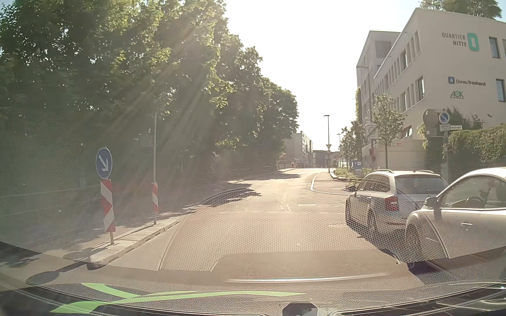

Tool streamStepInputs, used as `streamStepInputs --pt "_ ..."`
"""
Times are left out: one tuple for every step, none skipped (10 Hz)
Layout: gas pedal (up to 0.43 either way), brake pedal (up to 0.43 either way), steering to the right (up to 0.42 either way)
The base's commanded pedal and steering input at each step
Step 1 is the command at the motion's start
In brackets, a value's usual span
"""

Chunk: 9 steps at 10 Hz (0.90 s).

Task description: Follow the waypoints while adhering to traffic rules and regulations

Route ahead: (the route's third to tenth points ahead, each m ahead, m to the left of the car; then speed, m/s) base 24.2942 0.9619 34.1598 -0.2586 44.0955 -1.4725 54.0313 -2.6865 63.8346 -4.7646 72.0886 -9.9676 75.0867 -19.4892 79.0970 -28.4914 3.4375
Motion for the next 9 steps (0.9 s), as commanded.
streamStepInputs --pt "0.0 0.037 -0.008" --pt "0.0 0.037 -0.008" --pt "0.0 0.043 -0.008" --pt "0.0 0.049 -0.008" --pt "0.0 0.049 -0.009" --pt "0.0 0.055 -0.011" --pt "0.0 0.055 -0.015" --pt "0.0 0.067 -0.016" --pt "0.0 0.079 -0.017"
